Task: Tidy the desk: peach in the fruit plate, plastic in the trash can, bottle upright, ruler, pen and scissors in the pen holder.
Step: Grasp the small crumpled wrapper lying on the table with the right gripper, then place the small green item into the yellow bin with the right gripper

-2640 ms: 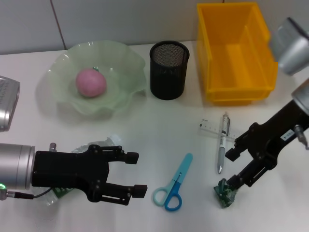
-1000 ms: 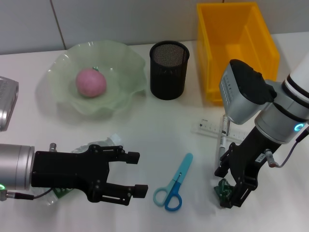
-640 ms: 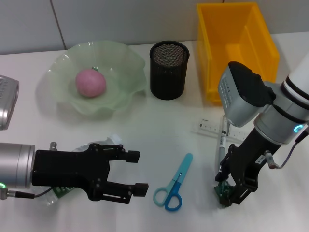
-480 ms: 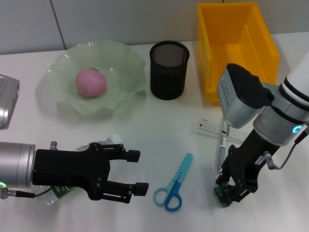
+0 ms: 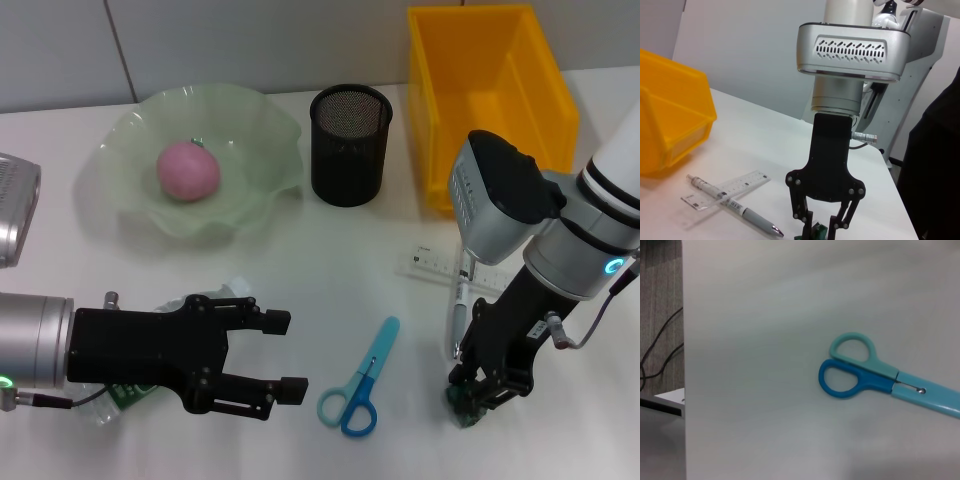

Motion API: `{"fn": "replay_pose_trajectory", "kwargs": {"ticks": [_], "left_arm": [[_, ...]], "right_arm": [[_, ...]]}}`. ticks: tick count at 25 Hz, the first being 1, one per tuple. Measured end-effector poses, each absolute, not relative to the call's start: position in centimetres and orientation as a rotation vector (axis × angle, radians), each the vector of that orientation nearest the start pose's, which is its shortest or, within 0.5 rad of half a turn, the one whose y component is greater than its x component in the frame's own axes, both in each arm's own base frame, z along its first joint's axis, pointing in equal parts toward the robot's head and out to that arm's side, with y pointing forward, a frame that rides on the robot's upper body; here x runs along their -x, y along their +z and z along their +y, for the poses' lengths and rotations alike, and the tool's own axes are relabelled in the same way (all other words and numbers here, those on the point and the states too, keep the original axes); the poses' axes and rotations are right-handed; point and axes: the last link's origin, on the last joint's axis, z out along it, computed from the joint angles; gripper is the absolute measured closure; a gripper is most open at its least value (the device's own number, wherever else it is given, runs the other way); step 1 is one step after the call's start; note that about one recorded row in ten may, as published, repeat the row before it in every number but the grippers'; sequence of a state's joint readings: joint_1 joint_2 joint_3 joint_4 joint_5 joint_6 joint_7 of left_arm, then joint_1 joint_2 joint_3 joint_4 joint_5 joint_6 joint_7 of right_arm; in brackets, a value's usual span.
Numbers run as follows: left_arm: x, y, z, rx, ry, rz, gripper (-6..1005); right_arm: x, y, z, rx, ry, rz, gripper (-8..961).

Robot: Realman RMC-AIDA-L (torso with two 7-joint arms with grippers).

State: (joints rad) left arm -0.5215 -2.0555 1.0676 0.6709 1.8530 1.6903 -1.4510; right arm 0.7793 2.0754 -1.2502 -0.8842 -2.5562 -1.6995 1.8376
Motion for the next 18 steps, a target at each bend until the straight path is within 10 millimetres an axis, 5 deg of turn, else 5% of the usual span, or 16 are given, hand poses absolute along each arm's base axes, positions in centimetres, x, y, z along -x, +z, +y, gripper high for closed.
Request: {"fn": "replay_pose_trajectory", "kwargs": {"ticks": [18], "left_arm": [[22.89, -2.85, 29.79, 3.102, -0.707, -0.545, 139]], "right_arm": [[-20.30, -2.92, 34.03, 3.195, -0.679, 0.376, 710]]}}
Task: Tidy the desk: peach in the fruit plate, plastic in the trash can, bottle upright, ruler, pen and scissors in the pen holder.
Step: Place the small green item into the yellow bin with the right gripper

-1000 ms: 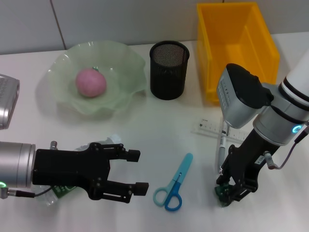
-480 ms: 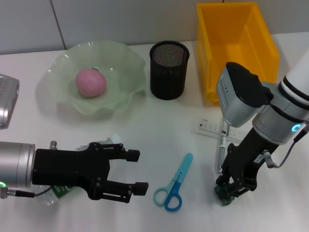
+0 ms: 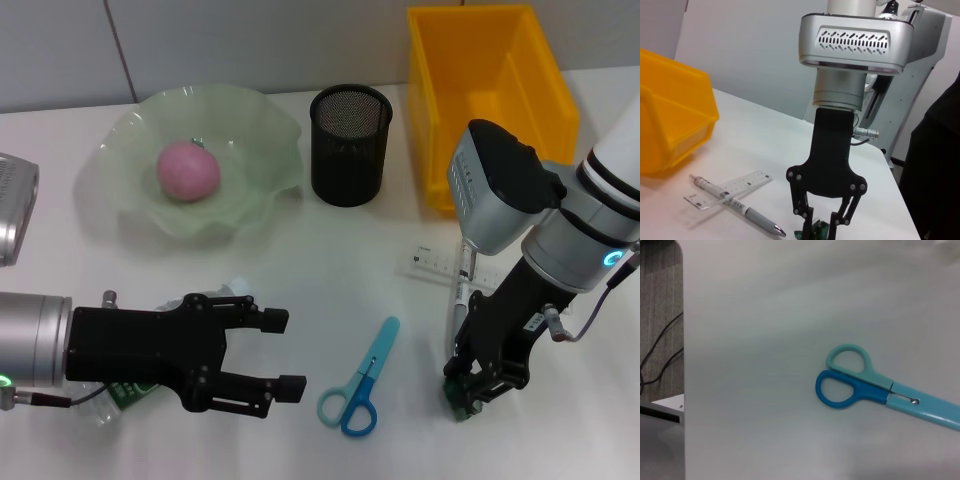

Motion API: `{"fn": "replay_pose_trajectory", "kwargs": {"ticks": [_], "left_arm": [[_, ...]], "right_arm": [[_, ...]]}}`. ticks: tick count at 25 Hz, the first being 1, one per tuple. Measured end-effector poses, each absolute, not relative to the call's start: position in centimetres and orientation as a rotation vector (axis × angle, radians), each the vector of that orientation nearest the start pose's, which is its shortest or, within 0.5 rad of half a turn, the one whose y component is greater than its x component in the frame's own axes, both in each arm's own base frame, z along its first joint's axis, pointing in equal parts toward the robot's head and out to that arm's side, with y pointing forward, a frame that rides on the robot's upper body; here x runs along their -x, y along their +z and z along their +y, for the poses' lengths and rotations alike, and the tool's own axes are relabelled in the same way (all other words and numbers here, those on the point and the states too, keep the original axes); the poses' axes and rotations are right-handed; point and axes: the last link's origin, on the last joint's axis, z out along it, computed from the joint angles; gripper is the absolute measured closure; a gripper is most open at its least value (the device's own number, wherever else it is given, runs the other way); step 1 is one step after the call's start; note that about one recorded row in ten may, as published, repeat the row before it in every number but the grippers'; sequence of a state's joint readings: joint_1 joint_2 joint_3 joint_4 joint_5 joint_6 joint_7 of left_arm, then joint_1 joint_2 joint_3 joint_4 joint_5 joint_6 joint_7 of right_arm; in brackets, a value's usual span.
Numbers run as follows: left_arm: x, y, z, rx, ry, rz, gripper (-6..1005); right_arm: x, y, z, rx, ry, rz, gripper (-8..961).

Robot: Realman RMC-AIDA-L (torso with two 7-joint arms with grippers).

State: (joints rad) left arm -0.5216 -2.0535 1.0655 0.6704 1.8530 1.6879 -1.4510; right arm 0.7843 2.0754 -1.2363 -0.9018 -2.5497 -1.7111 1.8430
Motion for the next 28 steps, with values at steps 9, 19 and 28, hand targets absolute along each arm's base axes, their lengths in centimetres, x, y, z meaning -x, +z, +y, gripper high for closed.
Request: {"fn": "replay_pose_trajectory", "kwargs": {"ticks": [9, 19, 28], "left_arm": [[22.9, -2.8, 29.9, 3.099, -0.703, -0.542, 140], [22.8, -2.7, 30.1, 3.095, -0.699, -0.533, 140], [22.7, -2.7, 30.2, 3.080, -0.709, -0.535, 139]], "right_arm": [[-20.1, -2.7, 34.2, 3.183, -0.672, 0.362, 763], [-20.0, -2.5, 34.3, 3.181, -0.655, 0.372, 786], [-19.5, -0.5, 35.1, 3.147, -0.524, 0.415, 785]]}}
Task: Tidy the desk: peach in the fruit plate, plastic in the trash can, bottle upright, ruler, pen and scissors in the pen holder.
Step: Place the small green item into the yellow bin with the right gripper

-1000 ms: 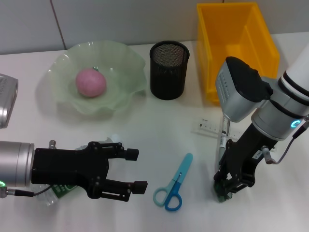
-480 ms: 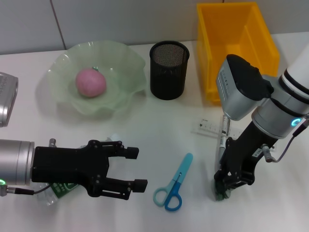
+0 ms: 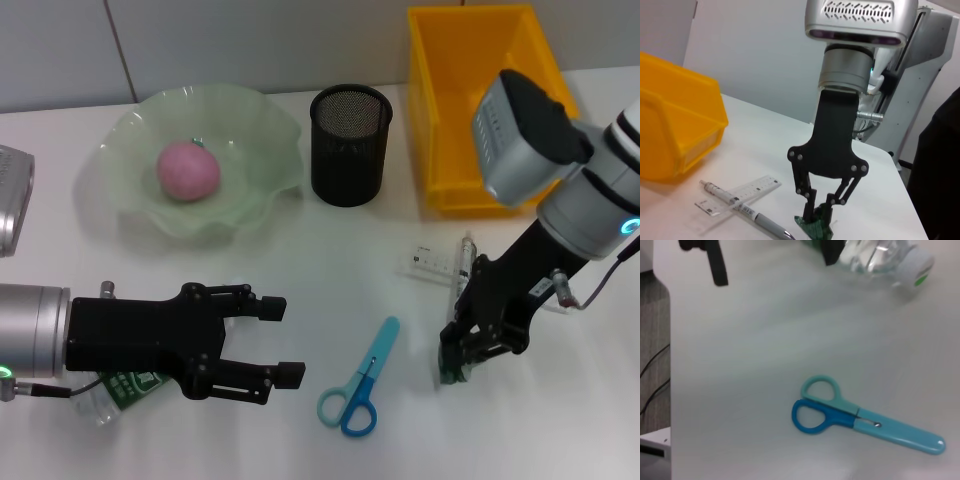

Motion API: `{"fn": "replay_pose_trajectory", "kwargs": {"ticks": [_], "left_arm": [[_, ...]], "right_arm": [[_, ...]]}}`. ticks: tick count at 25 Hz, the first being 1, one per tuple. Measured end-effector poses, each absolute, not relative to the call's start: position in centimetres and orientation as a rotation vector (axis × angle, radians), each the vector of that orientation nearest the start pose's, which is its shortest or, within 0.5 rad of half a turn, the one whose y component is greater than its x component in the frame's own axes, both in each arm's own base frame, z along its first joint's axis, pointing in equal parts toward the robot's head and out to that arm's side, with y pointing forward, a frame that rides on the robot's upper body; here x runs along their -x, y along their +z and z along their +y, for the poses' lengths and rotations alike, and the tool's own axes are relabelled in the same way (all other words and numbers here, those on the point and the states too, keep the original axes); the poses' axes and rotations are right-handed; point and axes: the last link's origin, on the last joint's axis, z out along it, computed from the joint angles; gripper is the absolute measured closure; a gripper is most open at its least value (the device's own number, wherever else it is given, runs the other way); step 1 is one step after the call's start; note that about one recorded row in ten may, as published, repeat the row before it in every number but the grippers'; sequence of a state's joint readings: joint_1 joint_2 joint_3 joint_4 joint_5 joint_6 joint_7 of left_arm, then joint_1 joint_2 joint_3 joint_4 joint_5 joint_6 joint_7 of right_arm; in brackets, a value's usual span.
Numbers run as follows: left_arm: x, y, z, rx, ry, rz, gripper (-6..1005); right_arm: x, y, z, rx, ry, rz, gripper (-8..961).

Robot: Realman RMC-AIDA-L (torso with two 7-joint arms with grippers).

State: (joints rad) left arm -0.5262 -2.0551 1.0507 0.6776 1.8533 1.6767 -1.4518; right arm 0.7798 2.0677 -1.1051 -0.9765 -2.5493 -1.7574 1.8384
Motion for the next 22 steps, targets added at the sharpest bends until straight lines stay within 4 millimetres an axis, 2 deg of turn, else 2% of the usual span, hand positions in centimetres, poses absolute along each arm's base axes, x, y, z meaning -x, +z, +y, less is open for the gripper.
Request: {"fn": "replay_pose_trajectory", "kwargs": {"ticks": [6, 10, 11, 15, 22], "left_arm": [[22.6, -2.7, 30.3, 3.081, -0.710, -0.528, 139], [22.5, -2.7, 30.4, 3.084, -0.712, -0.530, 139], [22.5, -2.7, 30.4, 3.084, -0.712, -0.530, 139], [22.5, -2.8, 30.4, 3.083, -0.711, -0.531, 139], [22.5, -2.8, 30.5, 3.080, -0.708, -0.530, 140]], "right_arm": [[-19.1, 0.7, 35.4, 3.135, -0.407, 0.415, 784], [-18.8, 2.5, 35.9, 3.091, -0.228, 0.400, 784], [-18.8, 2.5, 35.9, 3.091, -0.228, 0.400, 784], [-18.6, 4.4, 36.8, 3.019, -0.016, 0.421, 783], [-18.8, 6.5, 37.8, 2.895, 0.189, 0.433, 782]]}}
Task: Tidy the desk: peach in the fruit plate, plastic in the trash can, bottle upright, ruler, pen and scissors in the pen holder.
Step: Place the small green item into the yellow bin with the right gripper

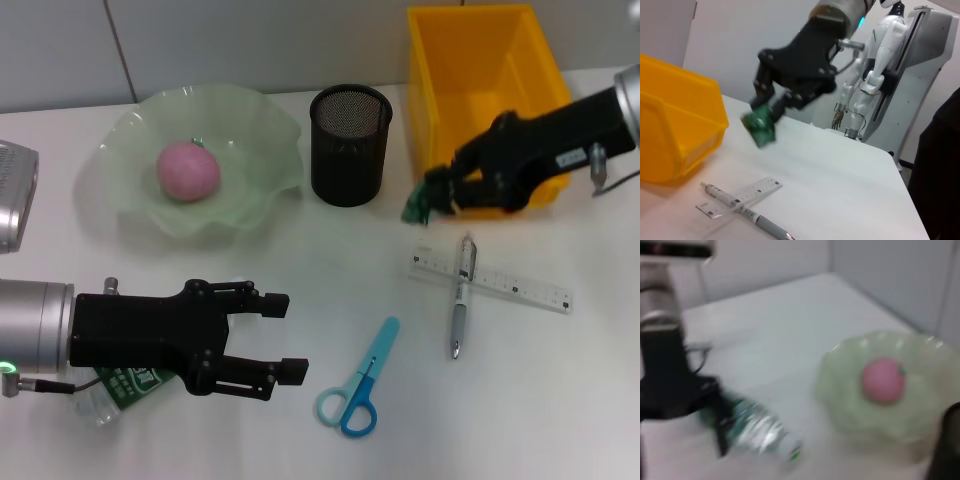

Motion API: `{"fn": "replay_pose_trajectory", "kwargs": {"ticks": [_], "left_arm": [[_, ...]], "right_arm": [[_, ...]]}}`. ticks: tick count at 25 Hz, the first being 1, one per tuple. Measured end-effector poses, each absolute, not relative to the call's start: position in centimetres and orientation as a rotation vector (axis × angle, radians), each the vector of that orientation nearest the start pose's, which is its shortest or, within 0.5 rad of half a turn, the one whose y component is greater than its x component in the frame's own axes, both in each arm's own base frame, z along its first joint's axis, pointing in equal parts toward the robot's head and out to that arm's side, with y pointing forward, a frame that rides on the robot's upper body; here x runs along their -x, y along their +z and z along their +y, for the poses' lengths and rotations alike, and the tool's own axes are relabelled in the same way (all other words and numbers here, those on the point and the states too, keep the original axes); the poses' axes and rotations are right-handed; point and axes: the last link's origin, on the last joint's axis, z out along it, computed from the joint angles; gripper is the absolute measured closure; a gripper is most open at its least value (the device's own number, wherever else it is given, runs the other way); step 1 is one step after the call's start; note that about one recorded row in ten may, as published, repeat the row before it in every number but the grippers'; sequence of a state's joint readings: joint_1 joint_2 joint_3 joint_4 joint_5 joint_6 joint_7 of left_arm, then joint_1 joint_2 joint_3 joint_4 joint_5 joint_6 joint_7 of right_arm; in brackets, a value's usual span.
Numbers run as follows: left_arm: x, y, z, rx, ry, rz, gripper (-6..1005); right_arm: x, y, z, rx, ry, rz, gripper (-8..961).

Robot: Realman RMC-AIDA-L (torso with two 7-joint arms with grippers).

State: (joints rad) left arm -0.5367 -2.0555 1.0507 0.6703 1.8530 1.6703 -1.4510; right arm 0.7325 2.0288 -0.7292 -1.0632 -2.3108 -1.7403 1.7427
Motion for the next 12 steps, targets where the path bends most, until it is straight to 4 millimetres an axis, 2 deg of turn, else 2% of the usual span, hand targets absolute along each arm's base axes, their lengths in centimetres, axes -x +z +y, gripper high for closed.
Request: {"fn": "replay_pose_trajectory", "kwargs": {"ticks": [12], "left_arm": [[22.4, -2.7, 30.7, 3.071, -0.716, -0.529, 140]], "right_arm": [[-20.3, 9.0, 40.8, 2.550, 0.363, 0.509, 781]]}}
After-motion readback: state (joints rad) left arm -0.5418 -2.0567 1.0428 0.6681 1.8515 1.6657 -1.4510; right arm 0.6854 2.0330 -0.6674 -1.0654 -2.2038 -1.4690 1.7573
